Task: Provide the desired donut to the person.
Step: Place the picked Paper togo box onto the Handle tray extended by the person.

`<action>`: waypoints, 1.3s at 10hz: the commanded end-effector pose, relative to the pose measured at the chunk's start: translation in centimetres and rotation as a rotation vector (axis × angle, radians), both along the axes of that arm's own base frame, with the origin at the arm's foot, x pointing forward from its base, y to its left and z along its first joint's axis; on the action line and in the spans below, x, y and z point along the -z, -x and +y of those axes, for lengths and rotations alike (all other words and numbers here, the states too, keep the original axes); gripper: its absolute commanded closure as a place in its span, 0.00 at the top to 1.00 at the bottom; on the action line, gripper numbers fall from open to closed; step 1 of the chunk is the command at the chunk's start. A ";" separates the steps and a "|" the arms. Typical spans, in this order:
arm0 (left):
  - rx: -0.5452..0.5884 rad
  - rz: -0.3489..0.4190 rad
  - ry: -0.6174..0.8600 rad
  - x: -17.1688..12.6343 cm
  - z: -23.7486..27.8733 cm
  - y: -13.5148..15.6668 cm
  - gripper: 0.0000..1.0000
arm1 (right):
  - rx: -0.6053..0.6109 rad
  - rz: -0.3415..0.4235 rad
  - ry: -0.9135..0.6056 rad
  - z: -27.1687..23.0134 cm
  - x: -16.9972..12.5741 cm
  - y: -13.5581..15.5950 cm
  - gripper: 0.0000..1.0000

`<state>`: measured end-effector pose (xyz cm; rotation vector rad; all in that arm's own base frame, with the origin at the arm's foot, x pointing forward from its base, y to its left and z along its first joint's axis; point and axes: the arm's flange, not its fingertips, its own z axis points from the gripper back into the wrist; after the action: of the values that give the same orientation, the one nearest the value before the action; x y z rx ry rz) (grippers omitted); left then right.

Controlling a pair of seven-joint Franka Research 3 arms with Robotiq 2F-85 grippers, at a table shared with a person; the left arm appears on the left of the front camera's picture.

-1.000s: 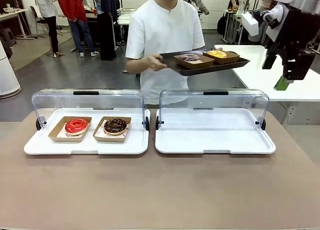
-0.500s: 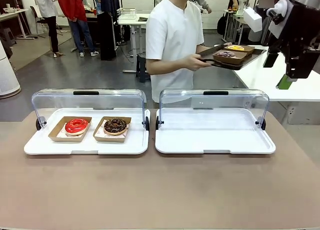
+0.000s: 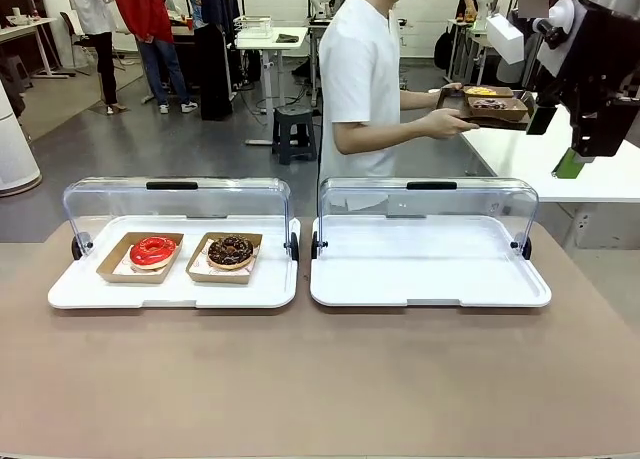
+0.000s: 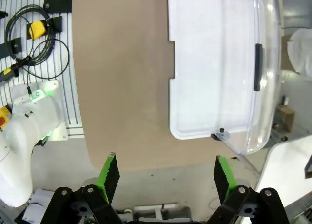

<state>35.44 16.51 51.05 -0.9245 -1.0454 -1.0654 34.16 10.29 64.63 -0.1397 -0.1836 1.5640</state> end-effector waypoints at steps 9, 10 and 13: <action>0.003 -0.007 0.007 -0.2 0.1 0.1 1.00 | 0.000 0.000 0.000 0.0 0.0 0.0 1.00; 0.003 -0.007 0.007 -0.2 0.1 0.1 1.00 | 0.004 -0.005 -0.096 -2.3 -1.1 -0.9 1.00; 0.003 -0.007 0.007 -0.2 0.1 0.1 1.00 | 0.057 0.051 -0.388 -11.5 0.3 -4.5 1.00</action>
<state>35.43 16.53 51.05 -0.9243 -1.0457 -1.0649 37.06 1.08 65.10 0.0883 -0.3562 1.4503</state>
